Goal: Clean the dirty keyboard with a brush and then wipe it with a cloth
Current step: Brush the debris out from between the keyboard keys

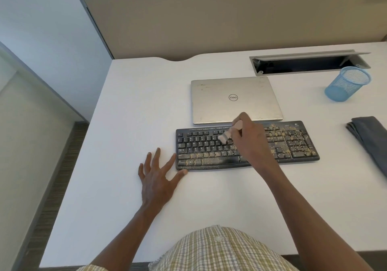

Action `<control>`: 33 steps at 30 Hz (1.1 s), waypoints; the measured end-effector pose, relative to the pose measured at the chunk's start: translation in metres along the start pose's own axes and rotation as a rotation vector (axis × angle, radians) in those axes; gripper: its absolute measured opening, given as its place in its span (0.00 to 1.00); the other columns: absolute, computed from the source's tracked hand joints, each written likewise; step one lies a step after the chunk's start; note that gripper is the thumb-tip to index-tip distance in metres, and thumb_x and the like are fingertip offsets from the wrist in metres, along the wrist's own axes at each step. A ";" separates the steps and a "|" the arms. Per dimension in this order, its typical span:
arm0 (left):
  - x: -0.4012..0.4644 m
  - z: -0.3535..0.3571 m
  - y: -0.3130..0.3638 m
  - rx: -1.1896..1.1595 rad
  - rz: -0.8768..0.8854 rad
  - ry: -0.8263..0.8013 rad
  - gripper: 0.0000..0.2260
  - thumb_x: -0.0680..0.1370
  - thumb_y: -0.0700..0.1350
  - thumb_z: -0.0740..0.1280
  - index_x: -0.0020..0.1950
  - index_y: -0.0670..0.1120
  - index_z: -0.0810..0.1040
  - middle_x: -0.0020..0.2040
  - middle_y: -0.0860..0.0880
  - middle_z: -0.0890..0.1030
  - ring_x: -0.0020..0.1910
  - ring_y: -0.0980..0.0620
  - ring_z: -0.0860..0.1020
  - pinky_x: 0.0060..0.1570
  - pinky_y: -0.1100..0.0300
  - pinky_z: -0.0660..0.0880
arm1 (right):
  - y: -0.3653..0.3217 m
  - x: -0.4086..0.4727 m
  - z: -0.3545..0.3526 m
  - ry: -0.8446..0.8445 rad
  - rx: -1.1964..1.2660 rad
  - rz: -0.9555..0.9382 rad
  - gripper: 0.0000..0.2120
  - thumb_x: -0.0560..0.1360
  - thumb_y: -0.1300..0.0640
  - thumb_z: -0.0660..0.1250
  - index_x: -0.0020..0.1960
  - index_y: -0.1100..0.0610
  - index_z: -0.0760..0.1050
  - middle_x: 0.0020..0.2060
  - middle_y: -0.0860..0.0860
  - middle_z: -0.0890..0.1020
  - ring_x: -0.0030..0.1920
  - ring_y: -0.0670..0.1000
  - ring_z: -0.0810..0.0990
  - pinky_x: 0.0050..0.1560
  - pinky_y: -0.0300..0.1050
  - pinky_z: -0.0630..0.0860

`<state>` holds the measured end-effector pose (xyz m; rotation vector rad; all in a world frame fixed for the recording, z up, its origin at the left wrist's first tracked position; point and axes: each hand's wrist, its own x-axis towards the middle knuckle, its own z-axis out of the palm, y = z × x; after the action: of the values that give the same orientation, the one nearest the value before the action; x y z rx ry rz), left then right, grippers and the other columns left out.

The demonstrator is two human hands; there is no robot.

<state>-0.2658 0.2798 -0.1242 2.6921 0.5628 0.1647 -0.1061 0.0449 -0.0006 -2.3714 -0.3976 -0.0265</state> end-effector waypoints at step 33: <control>-0.001 -0.003 0.002 -0.009 -0.017 -0.028 0.33 0.73 0.77 0.52 0.75 0.66 0.68 0.83 0.49 0.56 0.82 0.47 0.47 0.79 0.44 0.44 | 0.017 0.004 0.003 0.168 -0.041 0.124 0.05 0.77 0.60 0.65 0.51 0.60 0.70 0.33 0.54 0.78 0.31 0.53 0.78 0.27 0.46 0.74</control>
<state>-0.2668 0.2789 -0.1208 2.6761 0.5755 0.1239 -0.0976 0.0359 -0.0136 -2.4075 -0.1713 -0.1766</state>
